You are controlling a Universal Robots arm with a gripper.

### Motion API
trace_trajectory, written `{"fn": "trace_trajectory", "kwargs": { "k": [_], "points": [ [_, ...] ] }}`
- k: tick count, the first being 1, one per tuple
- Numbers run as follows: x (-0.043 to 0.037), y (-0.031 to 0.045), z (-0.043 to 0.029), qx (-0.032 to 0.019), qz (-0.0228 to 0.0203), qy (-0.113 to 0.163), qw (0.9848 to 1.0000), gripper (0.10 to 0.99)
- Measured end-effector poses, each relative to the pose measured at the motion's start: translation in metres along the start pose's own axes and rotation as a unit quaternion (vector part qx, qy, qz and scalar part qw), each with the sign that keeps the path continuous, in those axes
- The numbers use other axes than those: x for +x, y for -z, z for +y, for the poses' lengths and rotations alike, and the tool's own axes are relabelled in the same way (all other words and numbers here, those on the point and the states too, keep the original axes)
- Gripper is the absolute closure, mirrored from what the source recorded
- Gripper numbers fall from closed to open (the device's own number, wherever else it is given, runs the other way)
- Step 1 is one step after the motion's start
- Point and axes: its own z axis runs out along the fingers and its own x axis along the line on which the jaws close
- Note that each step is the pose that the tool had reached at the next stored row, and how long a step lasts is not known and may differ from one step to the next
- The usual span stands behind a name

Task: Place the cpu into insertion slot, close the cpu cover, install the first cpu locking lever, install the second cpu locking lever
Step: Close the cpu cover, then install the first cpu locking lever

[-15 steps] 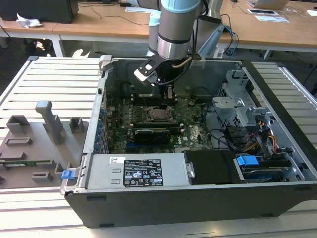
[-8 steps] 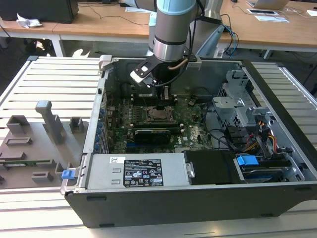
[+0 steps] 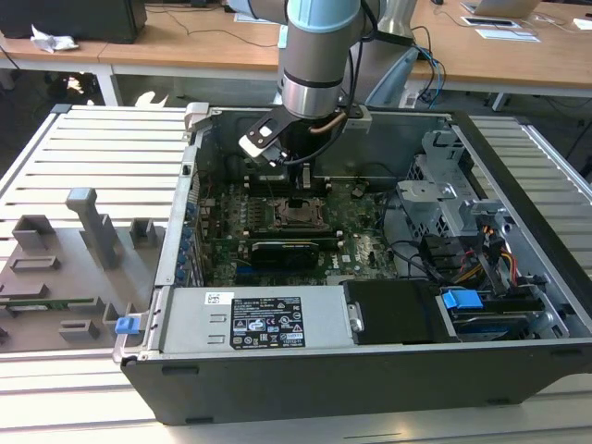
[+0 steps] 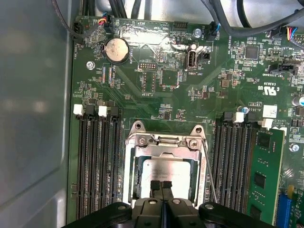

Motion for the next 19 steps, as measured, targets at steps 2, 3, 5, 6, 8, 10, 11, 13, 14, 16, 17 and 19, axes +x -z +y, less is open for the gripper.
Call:
{"fn": "trace_trajectory", "kwargs": {
  "k": [2, 3, 5, 6, 8, 10, 11, 13, 14, 16, 17, 19],
  "points": [
    [0.0, 0.0, 0.0, 0.0, 0.0, 0.0, 1.0, 0.98],
    [0.0, 0.0, -0.0001, 0.0, 0.0, 0.0, 1.0, 0.98],
    [0.0, 0.0, -0.0001, 0.0, 0.0, 0.0, 1.0, 0.98],
    [0.0, 0.0, -0.0001, 0.0, 0.0, 0.0, 1.0, 0.98],
    [0.0, -0.0001, -0.0001, 0.0, 0.0, 0.0, 1.0, 0.98],
    [0.0, -0.0001, -0.0002, 0.0, 0.0, 0.0, 1.0, 0.98],
    [0.0, -0.0001, -0.0002, 0.0, -0.0001, 0.002, 1.0, 0.98],
    [0.0, -0.0001, -0.0002, -0.0002, -0.0005, 0.015, 0.9999, 0.98],
    [0.0, -0.0001, -0.0002, -0.0003, -0.0008, 0.023, 0.9997, 0.98],
    [0.0, -0.0001, -0.0002, -0.0006, -0.0015, 0.042, 0.9991, 0.98],
    [0.0, -0.0001, -0.0002, -0.0007, -0.002, 0.054, 0.9985, 0.98],
    [0.0, -0.0001, -0.0002, -0.0012, -0.0032, 0.087, 0.9962, 0.98]
  ]
}}
